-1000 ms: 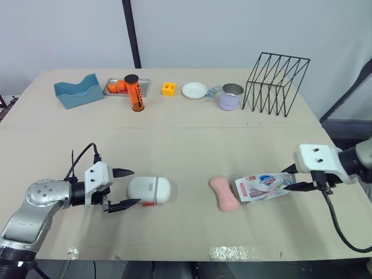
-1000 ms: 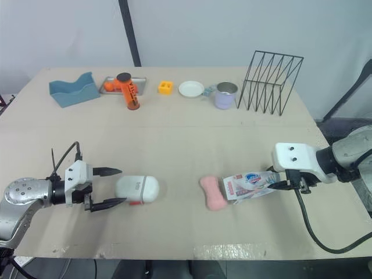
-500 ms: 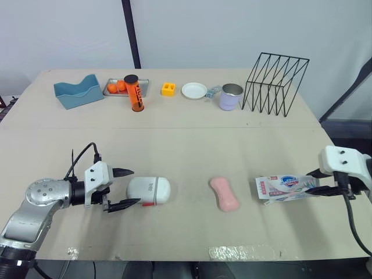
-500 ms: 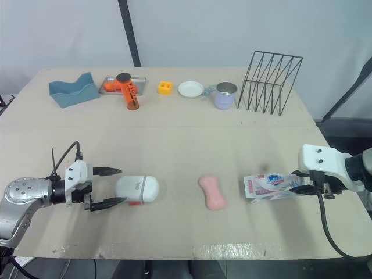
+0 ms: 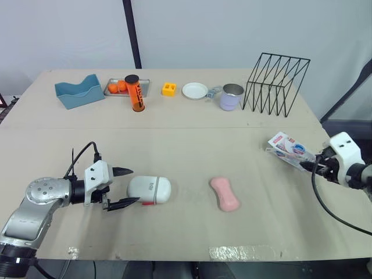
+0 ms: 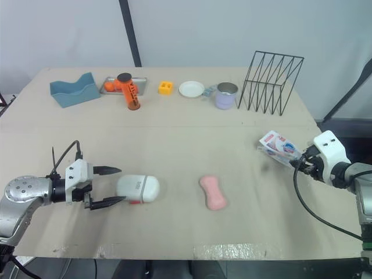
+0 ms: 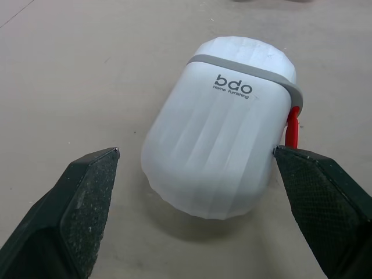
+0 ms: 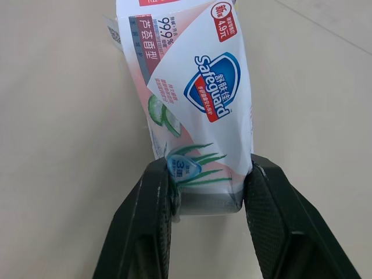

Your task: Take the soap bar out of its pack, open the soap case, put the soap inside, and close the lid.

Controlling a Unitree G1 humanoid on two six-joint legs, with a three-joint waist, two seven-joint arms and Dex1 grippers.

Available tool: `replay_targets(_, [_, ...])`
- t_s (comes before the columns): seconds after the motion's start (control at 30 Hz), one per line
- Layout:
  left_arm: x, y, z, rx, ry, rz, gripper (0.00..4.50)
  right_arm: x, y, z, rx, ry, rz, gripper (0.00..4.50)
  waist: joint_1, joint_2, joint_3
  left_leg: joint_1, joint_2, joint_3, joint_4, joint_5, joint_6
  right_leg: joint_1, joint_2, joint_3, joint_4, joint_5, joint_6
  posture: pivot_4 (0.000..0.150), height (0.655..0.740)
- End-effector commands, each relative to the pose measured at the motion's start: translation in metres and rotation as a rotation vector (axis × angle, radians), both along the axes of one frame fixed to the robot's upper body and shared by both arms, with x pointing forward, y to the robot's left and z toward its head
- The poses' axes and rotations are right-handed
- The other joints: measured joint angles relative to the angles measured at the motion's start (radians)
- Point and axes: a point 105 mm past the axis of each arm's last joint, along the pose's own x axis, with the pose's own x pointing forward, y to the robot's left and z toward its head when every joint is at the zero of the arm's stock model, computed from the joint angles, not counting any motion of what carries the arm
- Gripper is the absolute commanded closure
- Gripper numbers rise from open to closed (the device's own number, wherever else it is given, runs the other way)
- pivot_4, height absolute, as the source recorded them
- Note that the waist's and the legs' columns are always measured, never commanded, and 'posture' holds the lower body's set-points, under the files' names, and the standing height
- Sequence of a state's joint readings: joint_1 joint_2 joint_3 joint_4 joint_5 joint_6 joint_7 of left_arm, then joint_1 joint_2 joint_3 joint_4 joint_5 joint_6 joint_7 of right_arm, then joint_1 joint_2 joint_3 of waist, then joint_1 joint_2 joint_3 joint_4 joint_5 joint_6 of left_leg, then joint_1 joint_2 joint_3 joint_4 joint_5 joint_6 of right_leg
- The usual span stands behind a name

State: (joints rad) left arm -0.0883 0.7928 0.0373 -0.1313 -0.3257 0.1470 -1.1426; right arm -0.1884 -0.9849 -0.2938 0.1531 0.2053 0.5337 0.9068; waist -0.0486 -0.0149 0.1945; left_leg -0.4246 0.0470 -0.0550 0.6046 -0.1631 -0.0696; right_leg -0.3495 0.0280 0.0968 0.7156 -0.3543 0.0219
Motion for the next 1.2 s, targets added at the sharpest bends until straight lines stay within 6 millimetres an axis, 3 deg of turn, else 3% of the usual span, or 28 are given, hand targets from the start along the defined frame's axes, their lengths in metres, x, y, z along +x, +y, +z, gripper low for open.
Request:
replay_targets(0.03, [0.002, 0.001, 0.005, 0.013, -0.042, -0.012, 0.00, 0.007, -0.022, 0.065, -0.163, -0.183, -0.046, 0.04, -0.001, 0.000, 0.000, 0.000, 0.000, 0.000, 0.000, 0.000, 0.000, 0.000, 0.000, 0.000, 0.000, 0.000, 0.000, 0.150, 0.7371])
replay_targets(0.27, [0.004, 0.002, 0.012, -0.020, -0.050, -0.005, 0.00, -0.002, 0.000, 0.107, -0.200, -0.254, 0.146, 0.04, -0.001, 0.000, 0.000, 0.000, 0.000, 0.001, 0.000, 0.000, 0.000, 0.000, 0.000, 0.001, 0.000, 0.000, 0.000, 0.150, 0.7371])
replay_targets(0.33, [0.004, 0.003, 0.015, -0.030, -0.053, -0.004, 0.00, -0.005, 0.020, 0.115, -0.155, -0.280, 0.246, 0.04, 0.000, 0.000, 0.000, 0.000, 0.000, 0.000, -0.001, 0.000, 0.000, 0.000, 0.000, 0.000, -0.001, 0.000, 0.000, 0.150, 0.7371])
replay_targets(0.47, [0.001, 0.005, 0.016, -0.035, -0.047, -0.007, 0.00, -0.023, 0.080, 0.105, -0.056, -0.240, 0.541, 0.04, -0.001, 0.001, 0.000, 0.000, 0.001, 0.001, 0.000, 0.000, 0.000, 0.000, 0.000, 0.001, 0.000, 0.000, 0.000, 0.150, 0.7371])
replay_targets(0.6, [0.000, 0.006, 0.016, -0.039, -0.043, -0.003, 0.00, -0.030, 0.116, 0.082, 0.006, -0.167, 0.663, 0.04, 0.000, 0.000, 0.000, 0.000, 0.001, 0.000, -0.001, 0.000, 0.000, 0.000, 0.000, 0.000, 0.000, 0.000, 0.000, 0.150, 0.7371])
replay_targets(0.77, [0.000, 0.007, 0.015, -0.026, -0.041, 0.001, 0.00, -0.037, 0.125, 0.048, -0.029, -0.049, 0.699, 0.04, 0.001, 0.000, 0.000, -0.001, 0.000, 0.000, 0.000, 0.000, 0.000, 0.000, -0.001, 0.000, -0.001, 0.000, 0.000, 0.150, 0.7371])
replay_targets(0.87, [-0.001, 0.008, 0.015, -0.022, -0.040, 0.003, 0.00, -0.042, 0.127, 0.037, -0.040, -0.003, 0.721, 0.04, 0.001, 0.000, 0.000, -0.001, 0.000, 0.000, 0.000, 0.000, 0.000, 0.000, -0.001, -0.001, -0.001, 0.000, 0.000, 0.150, 0.7371])
replay_targets(1.0, [-0.002, 0.010, 0.014, -0.014, -0.039, 0.005, 0.00, -0.049, 0.139, 0.035, -0.003, 0.050, 0.741, 0.04, 0.000, 0.000, 0.000, -0.001, 0.000, 0.000, 0.000, 0.000, 0.000, 0.000, 0.000, -0.001, -0.001, 0.000, 0.000, 0.150, 0.7371])
replay_targets(1.2, [-0.003, 0.012, 0.012, 0.000, -0.033, 0.005, 0.00, -0.066, 0.178, 0.045, 0.099, 0.124, 0.809, 0.04, 0.000, 0.000, 0.000, 0.000, 0.001, 0.000, 0.000, 0.000, 0.000, 0.000, 0.000, 0.000, -0.001, 0.000, 0.000, 0.150, 0.7371])
